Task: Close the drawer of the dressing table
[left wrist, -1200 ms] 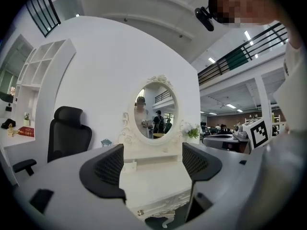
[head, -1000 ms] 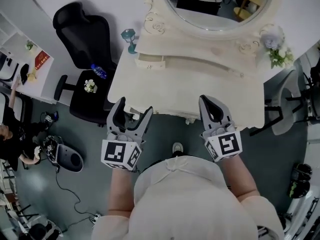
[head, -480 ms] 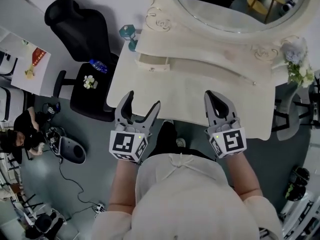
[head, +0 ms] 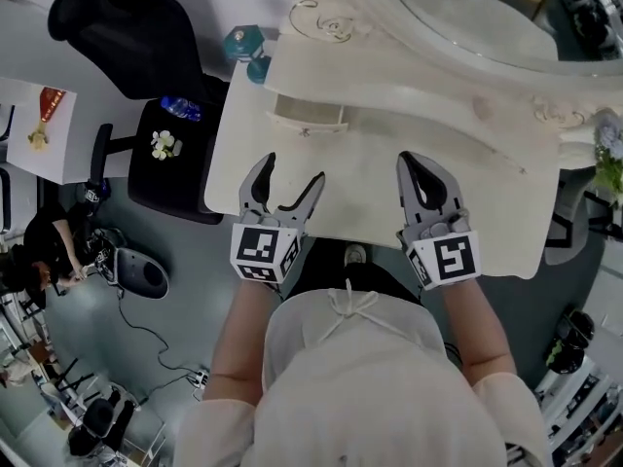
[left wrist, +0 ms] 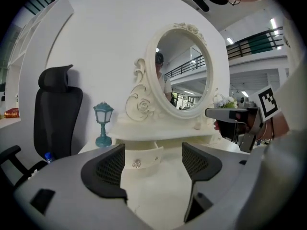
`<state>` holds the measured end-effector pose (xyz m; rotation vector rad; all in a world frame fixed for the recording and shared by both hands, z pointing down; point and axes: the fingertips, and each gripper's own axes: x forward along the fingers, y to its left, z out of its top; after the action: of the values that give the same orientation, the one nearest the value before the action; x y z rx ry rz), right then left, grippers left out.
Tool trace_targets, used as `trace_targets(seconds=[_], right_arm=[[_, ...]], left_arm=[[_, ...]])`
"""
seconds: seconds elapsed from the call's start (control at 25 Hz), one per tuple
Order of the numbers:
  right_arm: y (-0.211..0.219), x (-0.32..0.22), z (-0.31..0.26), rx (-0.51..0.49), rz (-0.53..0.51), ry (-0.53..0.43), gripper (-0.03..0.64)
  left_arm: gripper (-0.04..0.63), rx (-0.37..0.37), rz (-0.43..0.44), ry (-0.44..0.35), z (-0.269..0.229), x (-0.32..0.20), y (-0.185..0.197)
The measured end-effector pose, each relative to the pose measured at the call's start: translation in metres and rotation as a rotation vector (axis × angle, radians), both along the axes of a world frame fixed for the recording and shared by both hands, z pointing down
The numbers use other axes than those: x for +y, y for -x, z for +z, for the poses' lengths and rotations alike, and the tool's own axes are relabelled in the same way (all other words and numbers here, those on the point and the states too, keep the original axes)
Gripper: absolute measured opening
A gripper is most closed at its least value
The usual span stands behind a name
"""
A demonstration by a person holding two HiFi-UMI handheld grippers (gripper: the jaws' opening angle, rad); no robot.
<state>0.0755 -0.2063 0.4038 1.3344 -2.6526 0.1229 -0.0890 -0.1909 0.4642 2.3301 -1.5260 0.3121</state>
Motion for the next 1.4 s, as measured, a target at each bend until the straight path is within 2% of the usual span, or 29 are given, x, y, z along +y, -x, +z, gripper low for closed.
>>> trace_targets(seconds=[0.28,0.56,0.64,0.72,0.76,0.88,1.0,1.08,1.4], right_arm=[[0.016,-0.032,0.044,0.021,0.004,0.067,0.008],[0.02,-0.047,0.079,0.04,-0.005,0.146,0.008],[0.017,-0.05,0.083,0.038,0.001,0.155,0.008],[0.015,-0.053,0.087,0.035,0.008,0.165,0.008],[0.013,-0.055,0.089,0.035,0.01,0.17,0.008],[0.01,-0.058,0.091,0.036,0.014,0.175,0.008],[0.006,-0.059,0.094,0.034,0.019,0.18,0.008],[0.004,-0.059,0.096,0.032,0.022,0.185,0.008],[-0.001,-0.06,0.094,0.027,0.033,0.185,0.008]], left_arm=[[0.387,-0.037,0.027,0.135,0.069,-0.034,0.005],[0.382,-0.035,0.023,0.202,0.101,-0.059,0.002],[0.356,-0.044,0.007,0.219,0.107,-0.062,0.002],[0.257,-0.079,-0.021,0.228,0.113,-0.064,0.006],[0.232,-0.095,-0.031,0.23,0.116,-0.065,0.007],[0.214,-0.105,-0.035,0.248,0.122,-0.068,0.005],[0.131,-0.097,-0.052,0.253,0.124,-0.07,0.005],[0.109,-0.095,-0.06,0.255,0.125,-0.07,0.004],[0.106,-0.082,-0.058,0.256,0.125,-0.071,0.002]])
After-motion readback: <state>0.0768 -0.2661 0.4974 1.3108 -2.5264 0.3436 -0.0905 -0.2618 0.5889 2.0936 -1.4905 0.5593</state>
